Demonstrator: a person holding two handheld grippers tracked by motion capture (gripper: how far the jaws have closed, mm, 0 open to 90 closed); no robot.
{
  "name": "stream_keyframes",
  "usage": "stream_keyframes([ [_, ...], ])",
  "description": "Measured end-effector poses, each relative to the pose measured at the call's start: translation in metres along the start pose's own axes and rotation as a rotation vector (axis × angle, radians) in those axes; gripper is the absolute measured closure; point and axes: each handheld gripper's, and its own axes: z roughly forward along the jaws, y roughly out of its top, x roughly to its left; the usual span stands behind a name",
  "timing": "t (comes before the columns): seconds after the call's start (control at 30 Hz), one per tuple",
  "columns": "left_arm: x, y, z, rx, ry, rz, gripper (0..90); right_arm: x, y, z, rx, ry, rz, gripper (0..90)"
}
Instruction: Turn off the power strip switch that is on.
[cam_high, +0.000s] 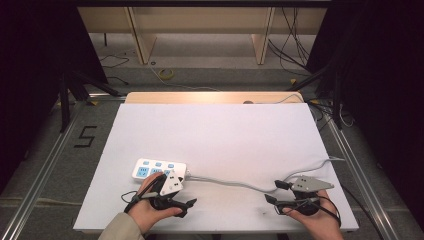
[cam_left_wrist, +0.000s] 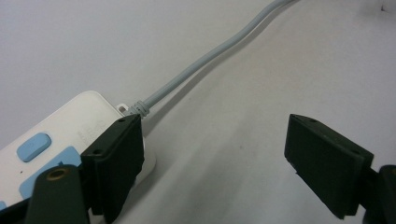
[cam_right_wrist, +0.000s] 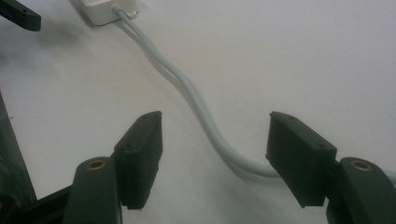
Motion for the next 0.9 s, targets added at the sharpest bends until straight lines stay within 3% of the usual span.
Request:
stream_keyframes([
  [0.37,0.001,0.001,-0.002,-0.021,0.023,-0.008,23.5,0.000,0.001,0.000,-0.004,-0.002,-0.002,36.8],
  [0.53,0.005,0.003,-0.005,-0.025,0.068,-0.025,36.7,0.000,0.001,0.000,-0.001,-0.002,-0.003,36.8],
  [0.63,0.008,0.003,-0.005,-0.039,0.049,-0.045,47.0,0.000,0.001,0.000,-0.002,-0.001,-0.004,36.8],
  [0.77,0.009,0.005,-0.006,-0.042,0.059,-0.028,56.6,0.000,0.001,0.000,-0.001,-0.001,-0.002,36.8],
  [0.8,0.009,0.005,-0.006,-0.048,0.063,-0.022,66.3,0.000,0.001,0.000,0.000,-0.001,-0.003,36.8],
  [0.9,0.011,0.007,-0.009,-0.048,0.071,-0.010,77.3,0.000,0.001,0.000,-0.002,-0.001,-0.005,36.8],
])
